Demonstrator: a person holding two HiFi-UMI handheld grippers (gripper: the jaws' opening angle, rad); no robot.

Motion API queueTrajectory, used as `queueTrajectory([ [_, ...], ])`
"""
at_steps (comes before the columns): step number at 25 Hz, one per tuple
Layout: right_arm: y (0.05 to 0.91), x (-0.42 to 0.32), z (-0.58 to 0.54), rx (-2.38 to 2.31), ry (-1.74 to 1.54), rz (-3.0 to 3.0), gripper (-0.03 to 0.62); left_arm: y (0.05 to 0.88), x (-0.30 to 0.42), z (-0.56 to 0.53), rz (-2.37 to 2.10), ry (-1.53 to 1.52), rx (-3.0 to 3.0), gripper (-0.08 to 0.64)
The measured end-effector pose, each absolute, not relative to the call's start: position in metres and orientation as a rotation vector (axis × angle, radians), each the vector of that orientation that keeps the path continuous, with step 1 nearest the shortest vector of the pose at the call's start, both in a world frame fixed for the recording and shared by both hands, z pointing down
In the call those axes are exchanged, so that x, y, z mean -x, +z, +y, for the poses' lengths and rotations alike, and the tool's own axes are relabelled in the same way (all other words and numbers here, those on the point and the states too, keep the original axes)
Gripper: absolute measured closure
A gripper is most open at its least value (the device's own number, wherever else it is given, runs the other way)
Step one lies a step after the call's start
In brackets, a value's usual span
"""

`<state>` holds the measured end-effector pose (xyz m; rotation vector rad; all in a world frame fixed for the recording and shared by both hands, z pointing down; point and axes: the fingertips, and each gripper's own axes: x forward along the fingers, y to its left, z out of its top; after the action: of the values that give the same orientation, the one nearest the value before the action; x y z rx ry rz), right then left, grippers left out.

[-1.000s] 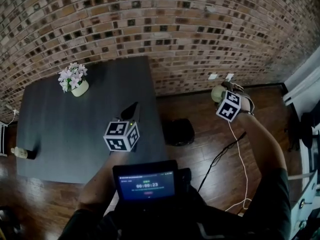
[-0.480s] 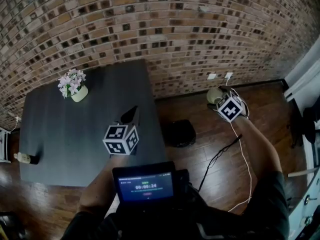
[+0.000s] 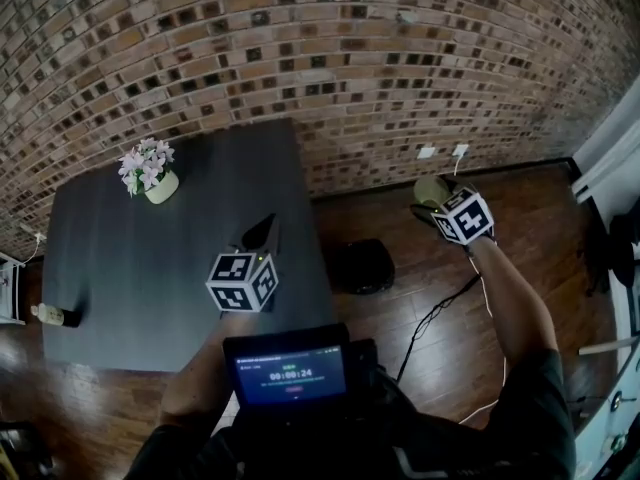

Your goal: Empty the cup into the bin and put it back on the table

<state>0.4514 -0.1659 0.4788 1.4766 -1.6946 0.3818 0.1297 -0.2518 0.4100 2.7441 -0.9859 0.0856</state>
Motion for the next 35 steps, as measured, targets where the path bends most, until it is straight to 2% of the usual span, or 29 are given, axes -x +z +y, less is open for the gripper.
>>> queueTrajectory([
  [18,0.465,-0.449,-0.166,-1.733,0.614,-1.953,0.196,0.411,-0.103,-0.253,-1.043,0.070,-2.707,0.560],
  [35,0.464,-0.442,-0.174,-1.714,0.672,-1.983,0.198,0.410,-0.088,-0.257,-1.079,0.041,-2.676,0.560],
])
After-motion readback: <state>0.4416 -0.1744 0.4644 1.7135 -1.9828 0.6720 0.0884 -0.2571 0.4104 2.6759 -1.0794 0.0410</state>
